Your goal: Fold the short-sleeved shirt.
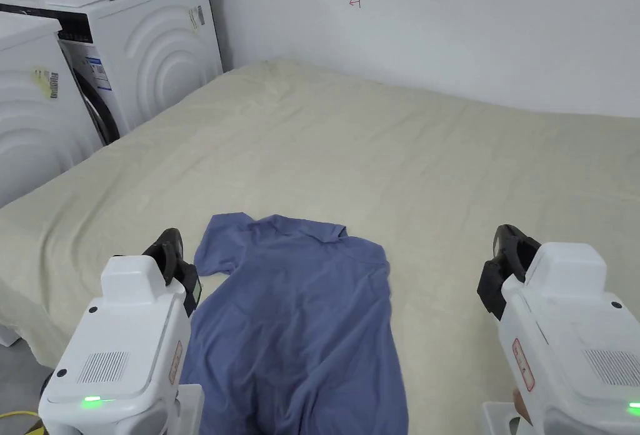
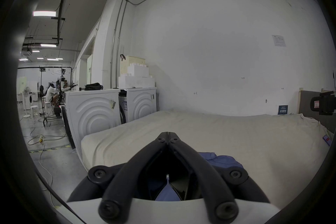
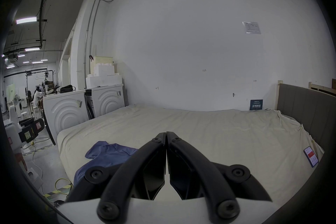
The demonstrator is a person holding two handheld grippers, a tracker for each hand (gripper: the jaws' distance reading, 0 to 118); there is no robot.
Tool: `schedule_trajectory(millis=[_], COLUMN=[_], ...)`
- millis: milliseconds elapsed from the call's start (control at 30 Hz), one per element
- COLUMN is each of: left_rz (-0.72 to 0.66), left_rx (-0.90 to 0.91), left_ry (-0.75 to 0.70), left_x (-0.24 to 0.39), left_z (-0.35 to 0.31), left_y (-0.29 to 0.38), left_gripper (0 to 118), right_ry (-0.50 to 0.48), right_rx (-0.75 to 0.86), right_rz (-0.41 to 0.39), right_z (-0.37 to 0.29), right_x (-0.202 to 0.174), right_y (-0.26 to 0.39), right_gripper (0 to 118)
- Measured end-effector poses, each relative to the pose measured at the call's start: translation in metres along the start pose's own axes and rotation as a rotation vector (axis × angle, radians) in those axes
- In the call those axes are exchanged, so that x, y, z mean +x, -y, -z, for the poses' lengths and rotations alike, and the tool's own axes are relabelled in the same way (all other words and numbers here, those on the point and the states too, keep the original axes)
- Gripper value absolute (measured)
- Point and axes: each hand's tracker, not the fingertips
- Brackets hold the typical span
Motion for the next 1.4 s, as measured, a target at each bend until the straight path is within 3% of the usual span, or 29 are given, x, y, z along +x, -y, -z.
schedule_trajectory(millis=[233, 533, 600, 667, 767, 833, 900, 1033, 1233, 1267, 1333, 1400], left_rz=[-0.050, -0.050, -0.028, -0.022, -0.019, -0.013, 0.008, 0.044, 0.090, 0.100, 0.133, 0.194], left_rx=[-0.171, -0.564, -0.655, -0.717, -0.834, -0.878, -0.937, -1.040, -1.046, -1.039, -1.030, -1.023], left_ry=[0.084, 0.178, 0.186, 0.190, 0.209, 0.195, 0.179, 0.189, 0.202, 0.208, 0.228, 0.246], left_x=[0.018, 0.053, 0.062, 0.071, 0.082, 0.090, 0.096, 0.105, 0.112, 0.113, 0.113, 0.113], left_z=[0.040, 0.115, 0.129, 0.139, 0.155, 0.160, 0.169, 0.177, 0.174, 0.174, 0.169, 0.168], left_y=[0.012, 0.062, 0.076, 0.089, 0.104, 0.116, 0.126, 0.144, 0.146, 0.144, 0.142, 0.142], left_gripper=[0, 0, 5, 22, 74, 94, 100, 99, 70, 62, 27, 9], right_ry=[0.034, 0.086, 0.099, 0.112, 0.132, 0.144, 0.156, 0.172, 0.187, 0.190, 0.192, 0.194], right_rx=[-0.012, -0.057, -0.068, -0.081, -0.100, -0.113, -0.127, -0.146, -0.168, -0.169, -0.170, -0.168], right_rz=[0.000, -0.007, -0.008, -0.008, -0.009, -0.006, -0.002, 0.001, 0.010, 0.012, 0.021, 0.025], right_z=[-0.001, 0.003, 0.006, 0.007, 0.008, 0.009, 0.009, 0.008, 0.007, 0.005, 0.004, 0.003], right_x=[0.012, 0.033, 0.043, 0.051, 0.061, 0.068, 0.072, 0.078, 0.089, 0.089, 0.090, 0.095], right_y=[0.000, 0.009, 0.015, 0.019, 0.025, 0.028, 0.031, 0.036, 0.044, 0.044, 0.043, 0.045], right_gripper=[0, 0, 0, 0, 0, 0, 0, 0, 0, 0, 0, 0])
